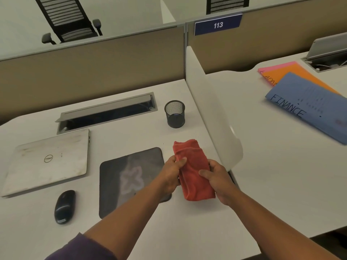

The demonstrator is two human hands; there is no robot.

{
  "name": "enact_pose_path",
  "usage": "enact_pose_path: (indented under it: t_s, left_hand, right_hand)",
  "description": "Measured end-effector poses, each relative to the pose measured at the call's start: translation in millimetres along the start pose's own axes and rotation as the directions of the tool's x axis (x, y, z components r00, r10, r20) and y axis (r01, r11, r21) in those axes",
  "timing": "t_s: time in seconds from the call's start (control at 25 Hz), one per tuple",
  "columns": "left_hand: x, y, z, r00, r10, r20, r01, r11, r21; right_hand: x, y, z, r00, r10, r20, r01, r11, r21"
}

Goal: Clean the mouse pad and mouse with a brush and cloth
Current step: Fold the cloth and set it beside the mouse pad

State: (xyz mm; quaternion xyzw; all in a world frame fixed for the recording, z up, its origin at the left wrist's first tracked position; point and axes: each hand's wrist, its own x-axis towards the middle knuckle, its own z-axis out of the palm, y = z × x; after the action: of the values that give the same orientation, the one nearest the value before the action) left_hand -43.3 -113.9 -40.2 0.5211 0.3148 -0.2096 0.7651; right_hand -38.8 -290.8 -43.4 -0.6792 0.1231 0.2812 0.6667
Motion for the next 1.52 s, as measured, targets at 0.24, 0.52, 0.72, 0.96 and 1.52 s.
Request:
enact_pose_path:
  t_s: [0.24,0.52,0.72,0.96,1.52]
  left_hand:
    - [-3,-27,1,0.806,0.569,0.167,-0.437,0.381,0.815]
    - [21,-27,-2,0.876,0.282,0.391,-0.313,-0.285,0.906]
    - [33,-10,0,0.921,0.145,0.361,-0.311,-0.282,0.907]
    - [31,-9,-1,0.932,0.083,0.354,-0.315,-0.301,0.9]
    - [9,-31,-1,0.884,0.307,0.353,-0.255,-0.317,0.914]
  right_hand:
    - [14,12,-6,0.979,-0.187,-0.08,0.13,0.877,-0.463]
    - [11,17,-6,0.913,-0.381,0.145,0.269,0.296,-0.917]
    - [11,18,-11,0.959,-0.102,0.265,0.279,0.178,-0.944]
    - [12,17,-4,0.938,-0.138,0.318,0.329,0.069,-0.942]
    - [14,19,-8,0.927,-0.146,0.345,0.364,0.133,-0.922]
